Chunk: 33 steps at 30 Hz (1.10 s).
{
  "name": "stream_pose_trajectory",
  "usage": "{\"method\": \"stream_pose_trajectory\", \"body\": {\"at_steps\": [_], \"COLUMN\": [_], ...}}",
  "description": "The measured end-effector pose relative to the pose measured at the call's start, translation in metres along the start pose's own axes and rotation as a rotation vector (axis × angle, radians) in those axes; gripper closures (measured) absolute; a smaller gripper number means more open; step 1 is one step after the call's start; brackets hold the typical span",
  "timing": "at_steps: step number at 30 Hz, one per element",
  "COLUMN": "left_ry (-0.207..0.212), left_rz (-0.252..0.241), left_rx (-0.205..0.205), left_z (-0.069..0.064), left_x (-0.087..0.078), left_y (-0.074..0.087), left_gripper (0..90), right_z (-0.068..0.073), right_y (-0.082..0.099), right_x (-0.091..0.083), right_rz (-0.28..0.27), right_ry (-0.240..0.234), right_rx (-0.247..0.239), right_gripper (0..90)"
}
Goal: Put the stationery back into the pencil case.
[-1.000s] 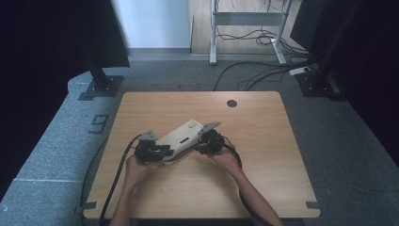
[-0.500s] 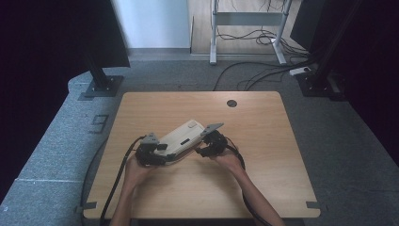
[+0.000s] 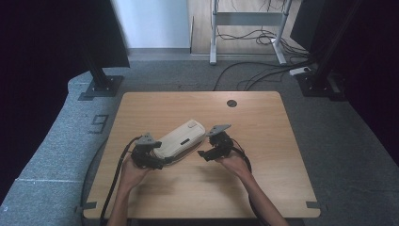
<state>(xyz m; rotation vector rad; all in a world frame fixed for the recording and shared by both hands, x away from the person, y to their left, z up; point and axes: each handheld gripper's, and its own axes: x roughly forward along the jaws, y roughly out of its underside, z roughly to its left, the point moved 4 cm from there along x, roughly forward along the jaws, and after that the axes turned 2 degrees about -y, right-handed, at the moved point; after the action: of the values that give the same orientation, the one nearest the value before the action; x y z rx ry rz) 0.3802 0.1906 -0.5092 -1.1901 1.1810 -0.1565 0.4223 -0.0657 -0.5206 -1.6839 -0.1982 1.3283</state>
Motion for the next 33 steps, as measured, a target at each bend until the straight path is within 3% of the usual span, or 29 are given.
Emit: {"method": "stream_pose_trajectory", "body": {"at_steps": [10,18,33], "left_ry": [-0.043,-0.060,-0.108], "left_rz": [0.005,0.005,0.038], "left_rx": [0.017,0.021,-0.006], "left_z": [-0.001,0.000,0.010], "left_x": [-0.013,-0.021,-0.023], "left_y": [0.004,0.009,0.033], "left_gripper": [0.4,0.0,0.0], "right_z": [-0.002,-0.007,-0.029], "right_y": [0.010,0.024,0.073], "right_x": [-0.026,-0.047,-0.079], "right_rz": [-0.011,-0.011,-0.030], "right_ry": [0.026,0.072,0.149], "right_rx": [-0.002,-0.002,0.080], "right_gripper": [8.7,2.6,0.2]}}
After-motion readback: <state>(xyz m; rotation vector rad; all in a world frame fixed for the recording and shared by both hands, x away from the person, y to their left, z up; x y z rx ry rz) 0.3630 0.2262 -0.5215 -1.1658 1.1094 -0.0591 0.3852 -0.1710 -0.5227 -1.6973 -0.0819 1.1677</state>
